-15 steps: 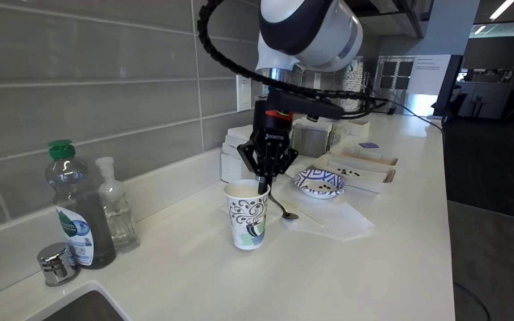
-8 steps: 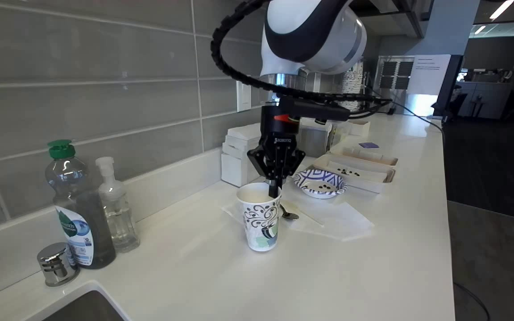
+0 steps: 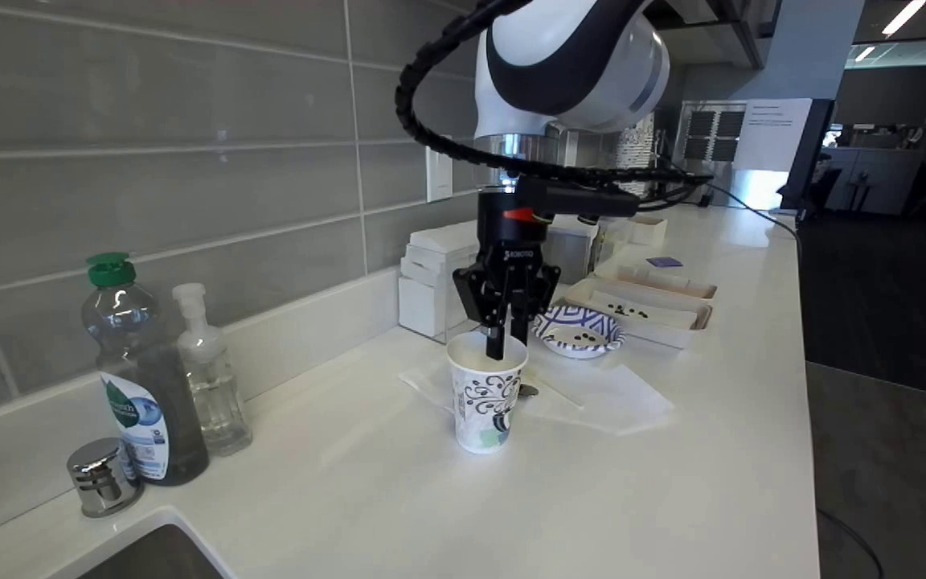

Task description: Put the cup upright

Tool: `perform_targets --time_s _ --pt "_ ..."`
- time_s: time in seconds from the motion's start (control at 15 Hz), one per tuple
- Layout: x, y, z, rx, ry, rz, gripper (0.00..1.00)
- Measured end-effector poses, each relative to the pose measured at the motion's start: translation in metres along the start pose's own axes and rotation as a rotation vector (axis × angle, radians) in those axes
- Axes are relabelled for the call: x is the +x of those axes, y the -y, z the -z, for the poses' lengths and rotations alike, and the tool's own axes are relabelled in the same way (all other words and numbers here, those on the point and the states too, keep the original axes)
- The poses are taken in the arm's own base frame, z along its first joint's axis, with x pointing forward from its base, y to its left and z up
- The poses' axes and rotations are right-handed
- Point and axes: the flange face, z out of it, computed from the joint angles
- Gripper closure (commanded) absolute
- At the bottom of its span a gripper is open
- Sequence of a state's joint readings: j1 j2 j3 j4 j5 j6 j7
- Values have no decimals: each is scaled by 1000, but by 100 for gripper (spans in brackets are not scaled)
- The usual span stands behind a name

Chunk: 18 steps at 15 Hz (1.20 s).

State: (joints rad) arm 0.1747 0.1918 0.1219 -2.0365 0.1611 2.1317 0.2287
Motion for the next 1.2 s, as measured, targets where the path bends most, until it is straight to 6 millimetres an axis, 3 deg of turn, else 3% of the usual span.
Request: perform_targets --time_s 0.33,0.8,1.2 --pt "-13 12 31 -2 -53 45 0" --pt "-53 41 99 -103 -169 98 0" --pt "-78 55 127 -140 -187 70 0"
